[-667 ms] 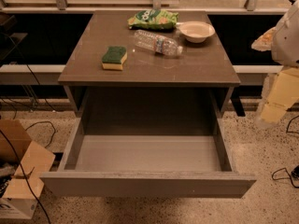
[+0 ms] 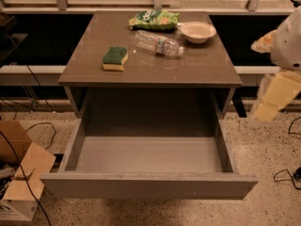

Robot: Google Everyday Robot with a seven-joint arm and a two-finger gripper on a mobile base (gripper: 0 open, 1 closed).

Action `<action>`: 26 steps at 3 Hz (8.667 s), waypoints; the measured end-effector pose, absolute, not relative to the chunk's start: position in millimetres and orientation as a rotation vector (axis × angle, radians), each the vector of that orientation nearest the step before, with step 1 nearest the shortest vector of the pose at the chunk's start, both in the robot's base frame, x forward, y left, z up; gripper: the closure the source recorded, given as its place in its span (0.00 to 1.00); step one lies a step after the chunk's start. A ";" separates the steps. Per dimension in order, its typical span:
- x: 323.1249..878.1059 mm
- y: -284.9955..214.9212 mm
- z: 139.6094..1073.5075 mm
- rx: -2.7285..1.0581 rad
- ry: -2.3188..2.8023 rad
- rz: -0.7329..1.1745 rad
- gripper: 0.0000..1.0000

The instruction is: Place sponge into top drawer

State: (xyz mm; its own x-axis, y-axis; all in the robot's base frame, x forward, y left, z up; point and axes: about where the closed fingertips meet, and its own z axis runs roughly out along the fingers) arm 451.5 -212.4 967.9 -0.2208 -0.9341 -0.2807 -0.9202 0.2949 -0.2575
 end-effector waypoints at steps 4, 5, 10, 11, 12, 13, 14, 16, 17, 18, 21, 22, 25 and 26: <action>573.4 -45.2 969.3 -1.635 1.769 0.178 0.00; 638.0 28.0 957.4 -1.704 1.729 0.194 0.00; 749.3 59.6 852.8 -1.500 1.793 0.422 0.00; 766.7 75.0 837.5 -1.507 1.782 0.481 0.00; 777.6 91.3 825.2 -1.526 1.776 0.533 0.00; 781.5 105.3 817.8 -1.561 1.779 0.563 0.15; 781.5 110.5 819.7 -1.577 1.781 0.567 0.38; 762.9 99.5 853.7 -1.553 1.743 0.523 0.85; 741.2 84.1 878.8 -1.537 1.726 0.483 1.00; 702.6 62.3 894.0 -1.554 1.740 0.469 1.00; 545.6 -5.6 893.2 -1.374 1.891 0.549 1.00; 508.9 -14.2 853.2 -1.281 2.002 0.586 1.00; 482.3 -41.4 708.2 -0.965 2.203 0.717 0.84; 497.2 -50.4 679.5 -0.919 2.241 0.698 0.61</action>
Offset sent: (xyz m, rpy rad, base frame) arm 0.1105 0.1453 -0.0100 0.3378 -0.1726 0.2102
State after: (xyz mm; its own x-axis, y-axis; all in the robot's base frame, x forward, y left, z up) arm 497.2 -50.4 679.5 -0.5724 -0.4269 -0.7001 -0.7489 0.6198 0.2343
